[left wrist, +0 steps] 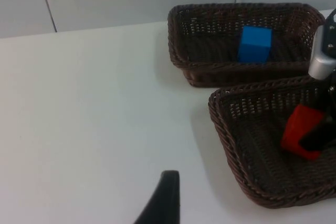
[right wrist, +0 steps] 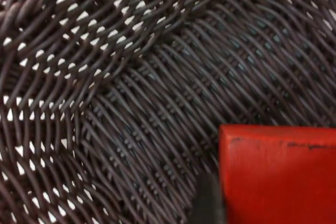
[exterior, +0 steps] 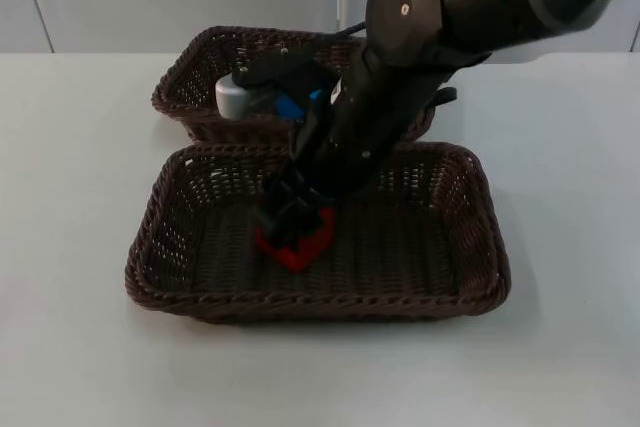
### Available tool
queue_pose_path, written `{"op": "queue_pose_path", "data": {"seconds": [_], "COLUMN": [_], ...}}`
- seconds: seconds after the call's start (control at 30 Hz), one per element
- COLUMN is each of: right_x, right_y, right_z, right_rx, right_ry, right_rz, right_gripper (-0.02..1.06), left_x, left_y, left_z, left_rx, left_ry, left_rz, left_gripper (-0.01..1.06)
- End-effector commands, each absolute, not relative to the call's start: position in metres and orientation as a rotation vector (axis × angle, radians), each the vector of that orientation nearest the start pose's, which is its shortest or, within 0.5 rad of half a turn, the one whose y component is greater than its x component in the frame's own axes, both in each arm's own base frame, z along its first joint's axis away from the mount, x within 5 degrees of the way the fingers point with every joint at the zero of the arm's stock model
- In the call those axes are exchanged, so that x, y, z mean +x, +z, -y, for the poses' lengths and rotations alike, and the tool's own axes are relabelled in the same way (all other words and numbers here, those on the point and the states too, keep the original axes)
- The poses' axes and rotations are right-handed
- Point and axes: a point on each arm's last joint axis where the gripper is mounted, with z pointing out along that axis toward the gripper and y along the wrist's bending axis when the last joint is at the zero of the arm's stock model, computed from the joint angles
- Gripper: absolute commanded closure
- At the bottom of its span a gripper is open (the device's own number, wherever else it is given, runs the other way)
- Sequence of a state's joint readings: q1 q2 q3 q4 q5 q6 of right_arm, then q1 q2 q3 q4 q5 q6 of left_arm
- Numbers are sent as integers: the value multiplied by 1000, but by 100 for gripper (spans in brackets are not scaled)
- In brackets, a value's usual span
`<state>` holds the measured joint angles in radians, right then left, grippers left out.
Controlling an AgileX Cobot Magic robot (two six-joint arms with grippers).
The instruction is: Pick up one cube with the left hand and place it into the upper basket. Pick up one cube with the right hand and place it into the lower basket.
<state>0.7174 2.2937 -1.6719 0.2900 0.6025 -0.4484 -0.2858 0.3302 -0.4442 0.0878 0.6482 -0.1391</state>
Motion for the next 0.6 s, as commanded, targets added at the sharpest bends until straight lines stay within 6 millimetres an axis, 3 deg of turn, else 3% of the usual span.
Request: {"op": "queue_pose_path", "data": {"seconds": [0.0, 0.1, 0.37, 0.57], "right_x": [354, 354, 354, 350], "right_y": [124, 125, 136, 170], "right_z": [-332, -332, -334, -338], "right_rx": [-1257, -1254, -1293, -1436], "right_ry": [379, 380, 396, 439], "right_rz": [-2378, -2373, -2397, -2479], "right_gripper": [25, 20, 20, 20], "left_x": [67, 67, 67, 67], "left_y": [284, 283, 283, 283], "left_z": [15, 15, 15, 15], "left_rx": [181, 181, 180, 179], "left_ry": [-181, -181, -182, -185], "left_rz": [-2000, -2002, -2004, -2004], "left_gripper": [20, 20, 20, 20]}}
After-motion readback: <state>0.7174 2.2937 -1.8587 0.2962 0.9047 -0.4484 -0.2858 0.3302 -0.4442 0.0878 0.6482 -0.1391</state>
